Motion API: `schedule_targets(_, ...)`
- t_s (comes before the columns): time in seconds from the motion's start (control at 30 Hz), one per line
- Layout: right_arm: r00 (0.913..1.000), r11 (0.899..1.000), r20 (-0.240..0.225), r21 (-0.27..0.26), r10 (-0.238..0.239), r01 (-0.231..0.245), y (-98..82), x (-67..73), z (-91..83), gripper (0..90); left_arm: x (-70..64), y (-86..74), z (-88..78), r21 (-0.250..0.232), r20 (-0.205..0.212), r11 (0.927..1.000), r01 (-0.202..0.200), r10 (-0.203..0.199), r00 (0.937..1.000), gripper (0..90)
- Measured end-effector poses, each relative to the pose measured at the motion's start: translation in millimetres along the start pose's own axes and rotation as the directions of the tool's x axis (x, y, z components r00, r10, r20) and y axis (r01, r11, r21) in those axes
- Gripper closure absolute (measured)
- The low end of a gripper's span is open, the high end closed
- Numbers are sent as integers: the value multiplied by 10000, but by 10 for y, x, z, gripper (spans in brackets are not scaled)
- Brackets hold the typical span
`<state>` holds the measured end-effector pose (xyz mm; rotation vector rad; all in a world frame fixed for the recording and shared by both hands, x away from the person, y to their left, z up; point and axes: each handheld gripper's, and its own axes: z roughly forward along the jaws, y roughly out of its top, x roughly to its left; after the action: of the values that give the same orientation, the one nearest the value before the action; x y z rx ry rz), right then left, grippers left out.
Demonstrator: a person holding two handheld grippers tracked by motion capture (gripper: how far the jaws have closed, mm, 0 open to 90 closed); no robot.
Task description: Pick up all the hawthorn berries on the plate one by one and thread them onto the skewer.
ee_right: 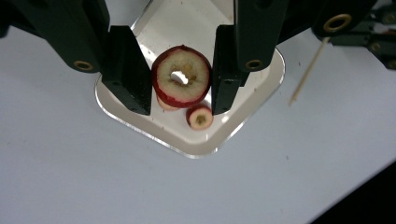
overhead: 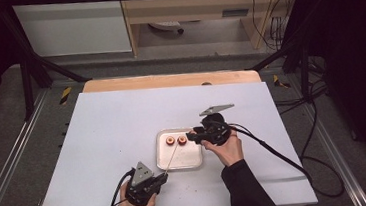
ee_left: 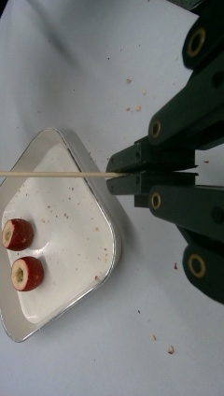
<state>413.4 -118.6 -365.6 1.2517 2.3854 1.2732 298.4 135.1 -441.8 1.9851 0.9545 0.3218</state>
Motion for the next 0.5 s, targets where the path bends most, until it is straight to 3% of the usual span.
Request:
schedule_targets(0.07,9997,9974,-112,-676,225,-232,-23,-22,-68,599,-42,11,19,75,-69,9999,-100,101,9999,884)
schedule_targets(0.1,9997,9974,-112,-676,225,-232,-23,-22,-68,599,-62,16,31,88,-89,9999,-149,149,9998,884)
schedule_targets(0.17,9987,9879,-256,-1477,450,-483,-46,-42,-151,599,-103,30,57,140,-148,9998,-162,164,9998,885)
schedule_targets(0.33,9978,9754,-447,-2130,484,-569,-70,-42,-221,599,-173,97,96,190,-41,9997,-134,135,9999,885)
schedule_targets(0.43,9983,9736,-536,-2261,209,-326,-92,-27,-240,599,-192,142,111,333,29,9994,-117,117,9999,886)
schedule_targets(0.5,9981,9713,-549,-2373,-292,154,-119,-9,-241,599,-192,169,124,440,34,9990,-95,93,10000,885)
